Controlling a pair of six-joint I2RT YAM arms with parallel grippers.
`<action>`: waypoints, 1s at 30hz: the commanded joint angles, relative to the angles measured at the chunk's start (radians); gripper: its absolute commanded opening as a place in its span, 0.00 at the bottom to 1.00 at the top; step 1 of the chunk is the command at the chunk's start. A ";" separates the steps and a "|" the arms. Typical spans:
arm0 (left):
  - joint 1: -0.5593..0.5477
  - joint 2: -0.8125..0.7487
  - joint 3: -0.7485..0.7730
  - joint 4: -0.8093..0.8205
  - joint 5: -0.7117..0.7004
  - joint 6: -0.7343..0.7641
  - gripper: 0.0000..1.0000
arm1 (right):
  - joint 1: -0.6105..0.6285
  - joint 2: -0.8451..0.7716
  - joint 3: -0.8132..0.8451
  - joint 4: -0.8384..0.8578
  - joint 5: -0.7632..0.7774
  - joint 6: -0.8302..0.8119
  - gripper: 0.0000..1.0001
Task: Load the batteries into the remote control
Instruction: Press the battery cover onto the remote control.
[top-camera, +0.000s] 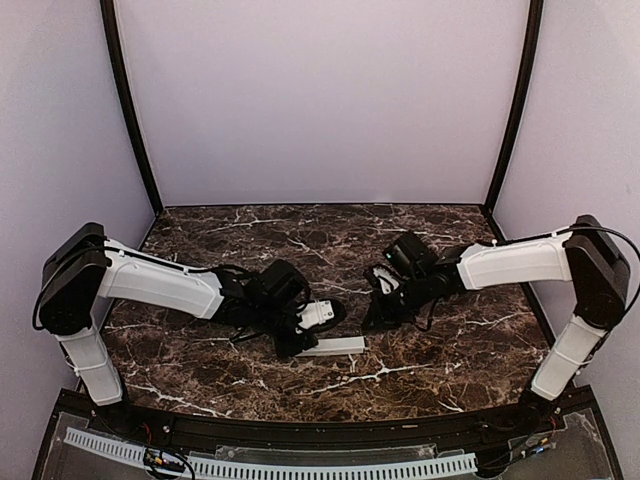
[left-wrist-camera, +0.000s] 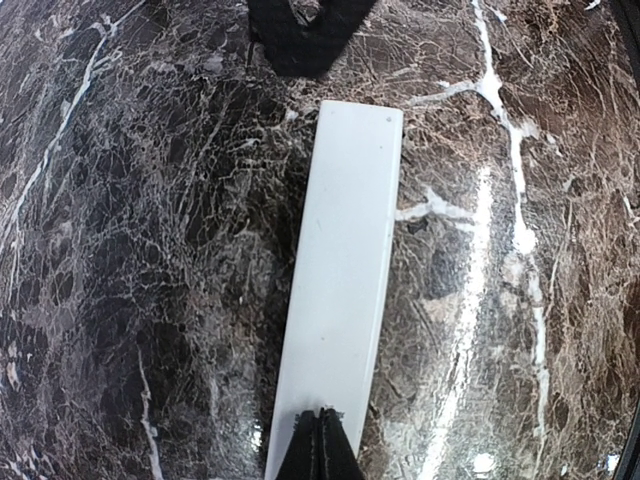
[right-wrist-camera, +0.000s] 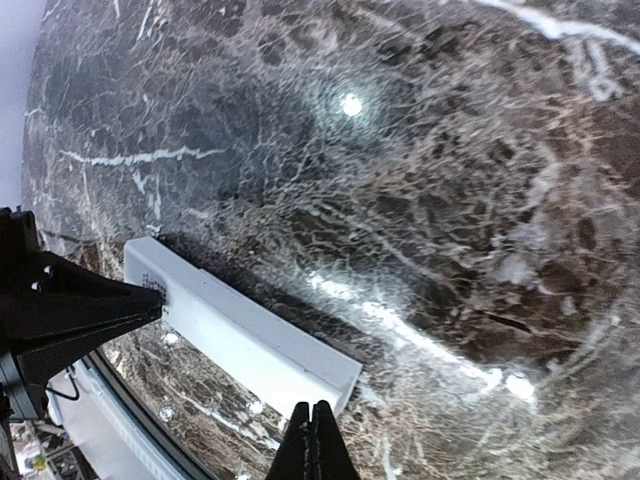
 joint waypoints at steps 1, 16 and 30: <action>-0.009 0.014 -0.035 -0.122 -0.010 0.008 0.00 | 0.029 -0.038 0.058 -0.191 0.246 -0.007 0.00; -0.007 -0.211 0.011 -0.012 -0.260 -0.227 0.05 | 0.114 0.090 0.210 -0.387 0.450 -0.027 0.00; -0.009 -0.221 -0.178 -0.052 -0.269 -0.557 0.00 | 0.216 0.315 0.400 -0.603 0.579 0.015 0.00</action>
